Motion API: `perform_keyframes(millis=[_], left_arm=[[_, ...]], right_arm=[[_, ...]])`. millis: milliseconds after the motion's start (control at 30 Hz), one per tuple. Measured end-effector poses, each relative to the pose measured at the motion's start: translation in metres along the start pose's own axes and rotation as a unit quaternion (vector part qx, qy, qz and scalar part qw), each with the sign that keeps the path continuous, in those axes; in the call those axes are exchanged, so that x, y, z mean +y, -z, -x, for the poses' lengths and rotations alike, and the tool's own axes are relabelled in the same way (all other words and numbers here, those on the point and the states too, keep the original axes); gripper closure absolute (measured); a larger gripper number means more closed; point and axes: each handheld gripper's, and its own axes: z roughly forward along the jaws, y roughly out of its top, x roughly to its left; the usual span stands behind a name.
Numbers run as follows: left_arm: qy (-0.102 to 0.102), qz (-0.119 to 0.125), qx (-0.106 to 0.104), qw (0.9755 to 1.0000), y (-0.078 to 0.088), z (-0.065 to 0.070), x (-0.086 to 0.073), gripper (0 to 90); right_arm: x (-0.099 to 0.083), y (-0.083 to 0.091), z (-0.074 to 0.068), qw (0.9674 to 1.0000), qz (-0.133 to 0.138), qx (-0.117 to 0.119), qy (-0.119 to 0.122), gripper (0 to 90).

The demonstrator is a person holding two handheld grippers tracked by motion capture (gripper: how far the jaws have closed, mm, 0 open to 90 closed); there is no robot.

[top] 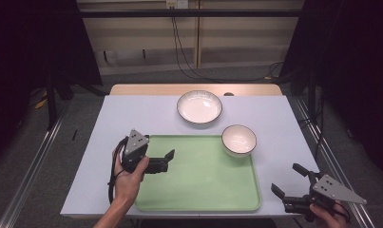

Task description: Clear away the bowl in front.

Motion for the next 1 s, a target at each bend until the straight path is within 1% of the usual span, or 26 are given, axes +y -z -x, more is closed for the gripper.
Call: perform_keyframes(millis=[33,67,133,167,233,267,300,333,367,400,433,467,500,533,567,600,633,700,733,767,800,833,867,933,967,1000], left_arm=[[0.0,0.001,0.002,1.0,0.005,0.0,-0.004,2.1],[0.0,0.001,0.001,1.0,0.007,0.0,-0.006,2.1],[0.003,0.001,0.008,1.0,0.014,0.0,-0.011,1.9],[0.009,0.007,0.018,0.9998,0.018,0.0,-0.014,2.0],[0.018,0.013,0.025,0.9995,0.025,-0.001,-0.019,2.4],[0.026,0.022,0.024,0.9991,0.027,-0.001,-0.021,2.1],[0.033,0.02,0.034,0.9986,0.032,-0.003,-0.026,2.4],[0.033,0.02,0.034,0.9986,0.032,-0.003,-0.026,2.6],[0.037,0.022,0.036,0.9984,0.035,-0.003,-0.03,2.6],[0.038,0.017,0.037,0.9985,0.038,-0.004,-0.033,2.0],[0.037,0.013,0.039,0.9985,0.04,-0.005,-0.036,2.2],[0.038,0.013,0.044,0.9982,0.043,-0.005,-0.04,2.4],[0.047,0.01,0.045,0.9978,0.047,-0.006,-0.045,2.5],[0.047,0.01,0.045,0.9978,0.047,-0.006,-0.045,2.5],[0.06,-0.001,0.044,0.9972,0.05,-0.008,-0.047,2.5],[0.066,-0.003,0.039,0.9971,0.053,-0.01,-0.049,2.8],[0.062,0.005,0.049,0.9969,0.056,-0.011,-0.051,2.3],[0.039,0.0,0.065,0.9971,0.059,-0.013,-0.056,2.4],[0.058,0.007,0.061,0.9964,0.062,-0.015,-0.063,2.4],[0.058,0.007,0.061,0.9964,0.062,-0.015,-0.063,2.3],[0.065,0.013,0.062,0.9958,0.063,-0.016,-0.066,2.4],[0.062,0.012,0.07,0.9956,0.066,-0.017,-0.069,2.9],[0.068,0.015,0.065,0.9954,0.069,-0.018,-0.07,2.9],[0.065,0.024,0.078,0.9945,0.073,-0.019,-0.072,1.3],[0.082,0.025,0.078,0.9932,0.072,-0.02,-0.074,2.9],[0.084,0.02,0.083,0.9928,0.071,-0.019,-0.074,2.9]], right_arm=[[0.0,0.0,0.0,1.0,0.004,-0.002,0.001,0.8],[0.0,0.0,0.0,1.0,0.004,-0.002,0.001,0.8],[0.0,0.001,0.0,1.0,0.0,0.001,0.002,0.8],[0.0,0.0,0.0,1.0,0.003,-0.003,0.001,0.8],[0.0,0.0,0.0,1.0,0.001,0.0,0.002,0.8],[0.001,0.0,-0.001,1.0,-0.001,-0.001,0.003,0.8],[0.001,0.0,-0.001,1.0,0.0,0.003,0.002,0.8],[0.001,0.0,-0.001,1.0,0.0,0.003,0.002,0.8],[0.0,0.0,-0.002,1.0,0.0,0.003,0.002,0.8],[0.001,0.001,-0.001,1.0,0.0,-0.001,0.003,0.8],[0.0,0.001,-0.001,1.0,0.002,0.002,0.003,0.8],[0.0,0.001,-0.001,1.0,0.001,0.0,0.0,0.8],[0.0,0.0,0.0,1.0,0.001,-0.001,0.0,0.8],[0.0,0.0,0.0,1.0,0.001,-0.001,0.0,0.8],[0.0,0.0,0.0,1.0,0.0,-0.002,0.002,0.8],[0.0,0.0,0.0,1.0,-0.001,-0.003,-0.001,0.8],[-0.001,-0.001,-0.001,1.0,-0.002,-0.005,-0.002,0.8],[0.0,-0.001,-0.001,1.0,-0.002,-0.005,-0.003,0.8],[0.0,-0.001,-0.001,1.0,-0.004,-0.007,0.001,0.8],[0.0,-0.001,-0.002,1.0,-0.004,-0.006,-0.001,0.8],[0.0,-0.001,-0.002,1.0,-0.004,-0.007,-0.001,0.8],[0.0,-0.001,-0.001,1.0,-0.004,-0.008,0.0,0.8],[0.0,-0.001,-0.001,1.0,-0.004,-0.008,0.0,0.8],[0.0,0.0,-0.001,1.0,-0.004,-0.008,-0.001,0.8],[0.0,0.0,-0.001,1.0,-0.002,-0.007,0.0,0.8],[0.0,0.0,-0.001,1.0,-0.002,-0.007,0.0,0.8]])
